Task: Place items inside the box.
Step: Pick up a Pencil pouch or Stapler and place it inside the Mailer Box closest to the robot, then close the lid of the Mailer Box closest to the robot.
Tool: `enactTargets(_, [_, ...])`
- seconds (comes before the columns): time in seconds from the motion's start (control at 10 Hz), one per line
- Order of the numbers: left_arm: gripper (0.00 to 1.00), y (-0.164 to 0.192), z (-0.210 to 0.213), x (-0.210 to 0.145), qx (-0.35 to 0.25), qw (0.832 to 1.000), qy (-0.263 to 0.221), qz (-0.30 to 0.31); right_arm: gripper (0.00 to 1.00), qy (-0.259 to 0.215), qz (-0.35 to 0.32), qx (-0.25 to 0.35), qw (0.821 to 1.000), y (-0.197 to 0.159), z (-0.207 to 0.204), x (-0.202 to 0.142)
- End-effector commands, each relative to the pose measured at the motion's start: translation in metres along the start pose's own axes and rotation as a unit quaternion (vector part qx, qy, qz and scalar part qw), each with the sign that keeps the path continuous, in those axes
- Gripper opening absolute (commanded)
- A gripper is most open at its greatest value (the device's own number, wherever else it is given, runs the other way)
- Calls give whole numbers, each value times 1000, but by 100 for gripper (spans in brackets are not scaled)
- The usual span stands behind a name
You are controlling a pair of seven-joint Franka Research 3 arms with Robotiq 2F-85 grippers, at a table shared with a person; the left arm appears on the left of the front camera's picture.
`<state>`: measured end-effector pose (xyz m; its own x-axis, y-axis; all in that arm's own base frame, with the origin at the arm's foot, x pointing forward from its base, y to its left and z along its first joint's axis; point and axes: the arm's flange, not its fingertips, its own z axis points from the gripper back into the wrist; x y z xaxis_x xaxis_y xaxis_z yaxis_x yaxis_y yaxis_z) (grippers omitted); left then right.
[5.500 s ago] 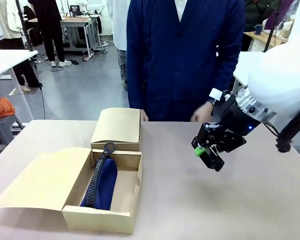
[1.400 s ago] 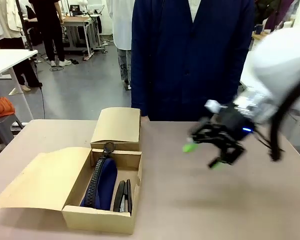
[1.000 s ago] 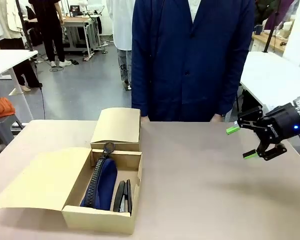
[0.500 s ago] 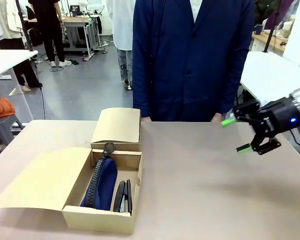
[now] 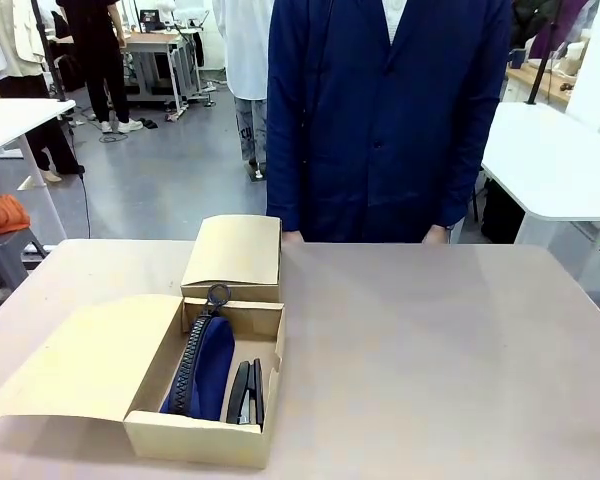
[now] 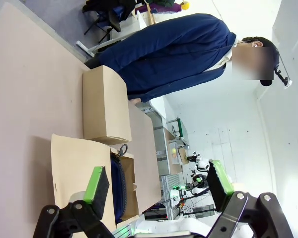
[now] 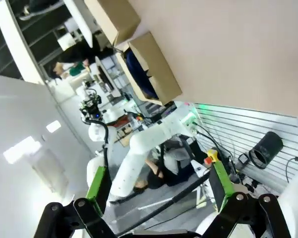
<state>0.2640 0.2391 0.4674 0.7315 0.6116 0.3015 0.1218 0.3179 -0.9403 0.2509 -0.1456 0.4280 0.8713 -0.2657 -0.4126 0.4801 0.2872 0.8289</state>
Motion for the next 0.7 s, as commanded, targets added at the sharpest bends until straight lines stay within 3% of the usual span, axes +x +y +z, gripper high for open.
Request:
enactTargets(0.0, [100, 0, -1, 0, -13, 1000, -6, -7, 100, -36, -25, 45, 998, -4, -17, 10])
enactTargets(0.1, [100, 0, -1, 0, -13, 1000, -6, -7, 100, 0, 0, 0, 1000, 0, 0, 0])
enactTargets(0.6, [100, 0, -1, 0, -13, 1000, -6, -7, 100, 0, 0, 0, 1000, 0, 0, 0])
